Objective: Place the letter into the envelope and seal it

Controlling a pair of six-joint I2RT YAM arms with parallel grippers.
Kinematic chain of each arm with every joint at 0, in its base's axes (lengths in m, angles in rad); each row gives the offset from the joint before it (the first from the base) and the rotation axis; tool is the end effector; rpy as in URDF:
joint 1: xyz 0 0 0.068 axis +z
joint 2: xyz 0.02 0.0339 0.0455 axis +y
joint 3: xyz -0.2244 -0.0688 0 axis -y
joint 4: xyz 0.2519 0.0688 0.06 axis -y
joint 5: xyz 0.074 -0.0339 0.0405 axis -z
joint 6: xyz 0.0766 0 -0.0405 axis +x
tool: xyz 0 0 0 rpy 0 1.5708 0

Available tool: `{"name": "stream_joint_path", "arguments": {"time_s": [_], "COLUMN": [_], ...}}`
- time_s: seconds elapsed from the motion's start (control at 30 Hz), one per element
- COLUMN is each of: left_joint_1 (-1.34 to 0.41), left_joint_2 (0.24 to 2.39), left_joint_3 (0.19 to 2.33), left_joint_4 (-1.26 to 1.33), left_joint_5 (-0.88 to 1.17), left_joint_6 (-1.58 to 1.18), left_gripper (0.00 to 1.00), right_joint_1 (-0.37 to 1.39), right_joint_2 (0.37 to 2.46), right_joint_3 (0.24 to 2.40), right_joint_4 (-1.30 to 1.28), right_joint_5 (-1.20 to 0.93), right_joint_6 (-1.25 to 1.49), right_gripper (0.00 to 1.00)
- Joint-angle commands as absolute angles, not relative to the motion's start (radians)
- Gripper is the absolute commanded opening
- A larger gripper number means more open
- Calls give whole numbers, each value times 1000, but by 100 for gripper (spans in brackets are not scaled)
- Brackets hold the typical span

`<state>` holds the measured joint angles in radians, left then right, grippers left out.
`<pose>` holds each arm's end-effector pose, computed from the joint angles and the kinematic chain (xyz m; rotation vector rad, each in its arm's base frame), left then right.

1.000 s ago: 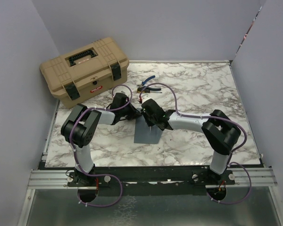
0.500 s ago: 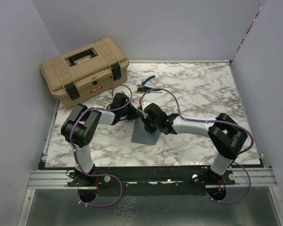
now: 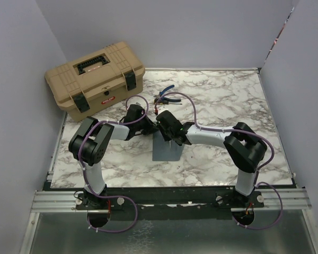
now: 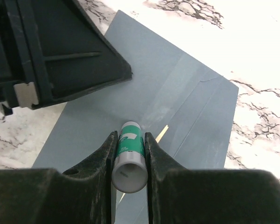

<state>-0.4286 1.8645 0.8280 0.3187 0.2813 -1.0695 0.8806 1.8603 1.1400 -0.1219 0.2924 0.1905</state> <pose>0.3332 -0.1756 0.0450 -0.6354 2.4256 -1.0337 0.2788 0.3029 0.0976 -0.6761 2.2742 0.1610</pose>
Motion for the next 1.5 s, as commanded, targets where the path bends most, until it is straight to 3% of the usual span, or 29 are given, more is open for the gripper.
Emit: {"name": "stream_joint_path", "arguments": {"time_s": [0.0,0.43,0.83,1.47], "left_joint_1": [-431,-432,-430,-431], "left_joint_2": [1951,1963,1955,1983], "left_joint_3": [763,762,758,776], "left_joint_4": [89,91,94,109], "left_joint_5": [171,175,182,194], "left_joint_6": [-1008,-1009,-1006,-1013], "left_gripper": [0,0,0,0], "right_joint_1": [866,942,841,827], "right_joint_2": [1860,1755,1889,1758], "right_joint_3": [1123,1016,1136,1042], "right_joint_4": [-231,-307,-232,-235], "right_joint_5": [310,251,325,-34], "right_joint_6": [190,286,241,168], "right_gripper": [0,0,0,0]}}
